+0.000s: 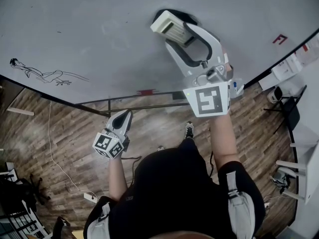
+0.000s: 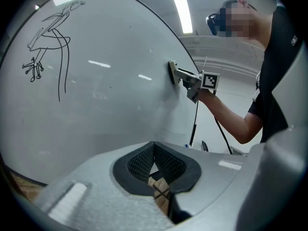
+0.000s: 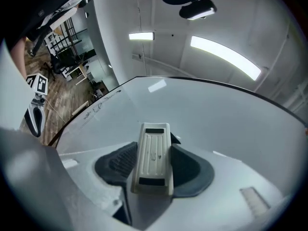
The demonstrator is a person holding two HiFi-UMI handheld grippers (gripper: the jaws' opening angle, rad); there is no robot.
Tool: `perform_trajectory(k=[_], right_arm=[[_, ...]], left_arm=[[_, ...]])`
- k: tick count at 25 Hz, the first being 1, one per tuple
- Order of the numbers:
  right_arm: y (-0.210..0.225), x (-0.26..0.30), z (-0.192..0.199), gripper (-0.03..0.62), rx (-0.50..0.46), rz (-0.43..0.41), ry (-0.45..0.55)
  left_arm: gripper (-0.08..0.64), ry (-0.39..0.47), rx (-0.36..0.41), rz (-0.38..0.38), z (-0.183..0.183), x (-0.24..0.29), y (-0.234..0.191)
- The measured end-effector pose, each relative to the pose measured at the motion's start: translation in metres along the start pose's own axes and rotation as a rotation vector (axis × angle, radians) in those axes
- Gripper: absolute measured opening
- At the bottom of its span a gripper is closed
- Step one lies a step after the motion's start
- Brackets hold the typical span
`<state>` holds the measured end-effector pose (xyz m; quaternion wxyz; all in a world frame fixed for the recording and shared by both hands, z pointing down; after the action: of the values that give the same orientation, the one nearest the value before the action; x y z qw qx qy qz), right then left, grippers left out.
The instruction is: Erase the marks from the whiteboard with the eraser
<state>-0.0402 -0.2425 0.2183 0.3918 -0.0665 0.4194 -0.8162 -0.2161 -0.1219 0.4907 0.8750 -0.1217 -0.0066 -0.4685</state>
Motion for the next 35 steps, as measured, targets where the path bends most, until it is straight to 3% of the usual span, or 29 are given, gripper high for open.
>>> perform_trajectory(k=[3, 9, 20, 24, 30, 35], right_arm=[[0.025, -0.013, 0.007, 0.224, 0.01, 0.055, -0.01], [0.079, -0.045, 0.028, 0.224, 0.13, 0.209, -0.008], [0.118, -0.083, 0.061, 0.224, 0.228, 0.343, -0.026], [0.106, -0.083, 0.066, 0.224, 0.21, 0.353, -0.049], [0.077, -0.075, 0.071, 0.224, 0.267, 0.318, -0.049], [0.049, -0.058, 0.061, 0.224, 0.24, 0.281, -0.03]], left_arm=[[0.011, -0.007, -0.003, 0.002, 0.002, 0.001, 0.002], [0.011, -0.019, -0.004, 0.011, 0.006, 0.008, 0.004], [0.011, -0.028, -0.007, 0.043, 0.007, 0.021, 0.008], [0.011, -0.033, -0.005, 0.057, 0.008, 0.026, 0.01], [0.011, -0.034, -0.003, 0.077, 0.006, 0.031, 0.011], [0.011, -0.045, -0.001, 0.076, 0.009, 0.028, 0.009]])
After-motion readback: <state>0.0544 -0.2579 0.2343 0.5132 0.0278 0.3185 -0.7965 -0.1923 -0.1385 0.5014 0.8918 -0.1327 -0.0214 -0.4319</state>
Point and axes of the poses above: the fingertips, and each gripper's own axes: x forward along the fingers, y to its right, z out of its underside, the point moved 2 cm from there along -x, backward along the fingers
